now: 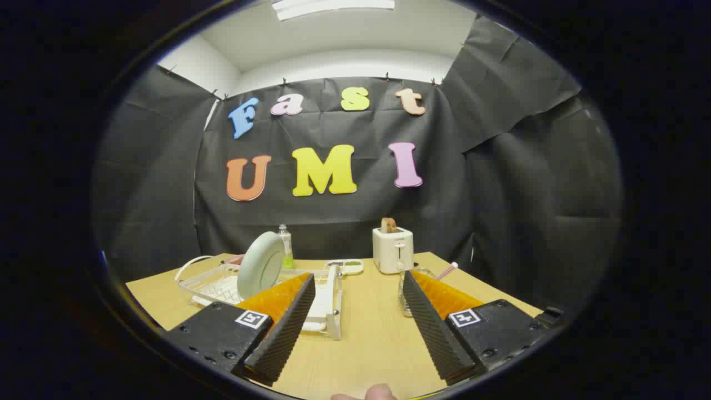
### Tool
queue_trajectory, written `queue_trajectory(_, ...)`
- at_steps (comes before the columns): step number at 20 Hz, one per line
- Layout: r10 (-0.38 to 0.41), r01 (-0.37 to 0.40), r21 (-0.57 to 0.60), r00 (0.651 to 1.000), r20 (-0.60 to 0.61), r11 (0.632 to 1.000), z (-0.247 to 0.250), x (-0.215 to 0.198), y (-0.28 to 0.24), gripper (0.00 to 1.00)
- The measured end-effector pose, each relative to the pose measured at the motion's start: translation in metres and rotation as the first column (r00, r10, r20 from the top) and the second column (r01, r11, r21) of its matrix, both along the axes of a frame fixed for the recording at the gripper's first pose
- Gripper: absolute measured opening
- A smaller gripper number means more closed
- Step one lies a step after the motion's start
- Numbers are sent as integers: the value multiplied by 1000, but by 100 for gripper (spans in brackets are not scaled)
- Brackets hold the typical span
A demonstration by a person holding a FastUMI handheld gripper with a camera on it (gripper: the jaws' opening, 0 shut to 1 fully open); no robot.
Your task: Take the plate from the dish rack, then take the spoon from the basket and place it into the plate.
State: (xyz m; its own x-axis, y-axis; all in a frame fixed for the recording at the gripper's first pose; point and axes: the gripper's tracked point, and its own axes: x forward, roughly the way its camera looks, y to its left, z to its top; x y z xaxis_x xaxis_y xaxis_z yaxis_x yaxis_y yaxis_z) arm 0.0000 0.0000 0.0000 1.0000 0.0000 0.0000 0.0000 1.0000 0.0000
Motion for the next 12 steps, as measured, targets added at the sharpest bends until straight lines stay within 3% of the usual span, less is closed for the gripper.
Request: queue_trajectory(12, -10, 10, 1, 1000, 26, 1000, 38, 1, 10, 100)
